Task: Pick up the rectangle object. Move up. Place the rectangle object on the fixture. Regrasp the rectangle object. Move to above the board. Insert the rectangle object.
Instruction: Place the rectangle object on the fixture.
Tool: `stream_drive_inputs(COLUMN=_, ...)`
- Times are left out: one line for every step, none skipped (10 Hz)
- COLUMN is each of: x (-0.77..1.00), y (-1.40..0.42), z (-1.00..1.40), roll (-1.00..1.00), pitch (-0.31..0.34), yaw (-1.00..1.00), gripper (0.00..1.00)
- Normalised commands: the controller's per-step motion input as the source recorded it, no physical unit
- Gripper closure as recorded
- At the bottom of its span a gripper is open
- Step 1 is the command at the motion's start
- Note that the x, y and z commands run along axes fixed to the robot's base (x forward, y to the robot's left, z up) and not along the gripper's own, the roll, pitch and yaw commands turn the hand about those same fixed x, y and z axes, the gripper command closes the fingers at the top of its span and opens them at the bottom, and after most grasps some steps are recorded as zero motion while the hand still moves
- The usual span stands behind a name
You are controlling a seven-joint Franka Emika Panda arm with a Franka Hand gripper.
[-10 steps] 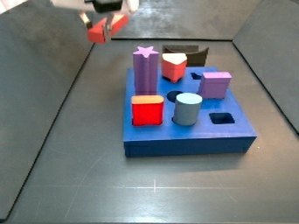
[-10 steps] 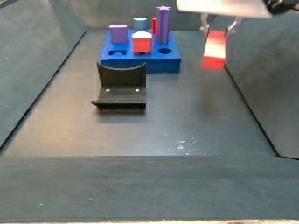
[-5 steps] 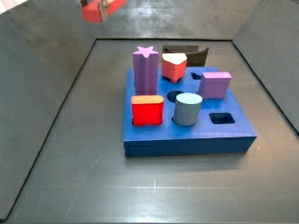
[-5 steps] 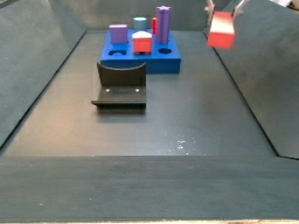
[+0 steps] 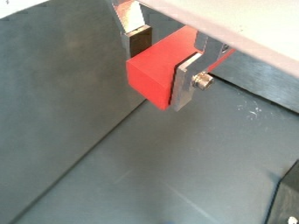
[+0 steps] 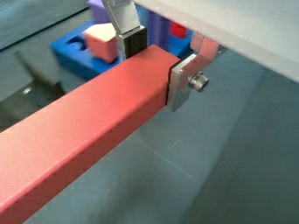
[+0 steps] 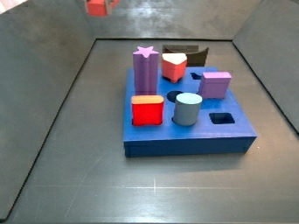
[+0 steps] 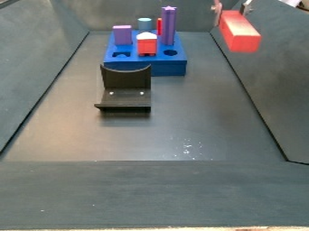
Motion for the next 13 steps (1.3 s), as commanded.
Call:
stream_drive_inputs(x=1.0, y=0.28, z=-0.12, roll=0.11, pitch=0.178, yaw=0.29, gripper=1.0)
stream_drive_inputs(x=1.0, y=0.27, z=-0.12, roll=0.12, pitch=0.156, yaw=0.19, gripper=1.0)
stream_drive_inputs(x=1.0, y=0.25, z=-0.11, roll=0.12, pitch=0.14, yaw=0.13, gripper=1.0)
stream_drive_inputs(x=1.0, y=0.24, z=-0.1, roll=0.12, pitch=0.127, yaw=0.09, gripper=1.0)
stream_drive_inputs(x=1.0, y=0.22, z=-0.1, roll=0.12, pitch=0.118, yaw=0.06, gripper=1.0)
stream_drive_inputs(x=1.0, y=0.21, z=-0.09, roll=0.11, pitch=0.112, yaw=0.05, gripper=1.0)
stream_drive_inputs(x=1.0, y=0.2, z=-0.09, roll=0.1, pitch=0.107, yaw=0.04, gripper=1.0)
stream_drive_inputs(x=1.0, y=0.19, z=-0.08, roll=0.09, pitch=0.106, yaw=0.03, gripper=1.0)
stream_drive_inputs(x=1.0, y=0.17, z=-0.08, roll=0.08, pitch=0.106, yaw=0.01, gripper=1.0)
stream_drive_inputs(x=1.0, y=0.16, z=-0.07, roll=0.07, pitch=0.109, yaw=0.0, gripper=1.0)
stream_drive_inputs(x=1.0, y=0.15, z=-0.07, roll=0.06, pitch=0.114, yaw=-0.01, gripper=1.0)
stream_drive_inputs(x=1.0, y=-0.27, z=0.22, roll=-1.0, pitch=-0.039, yaw=0.02, gripper=1.0)
stream_drive_inputs(x=1.0, y=-0.29, z=0.23, roll=-1.0, pitch=-0.035, yaw=0.01, gripper=1.0)
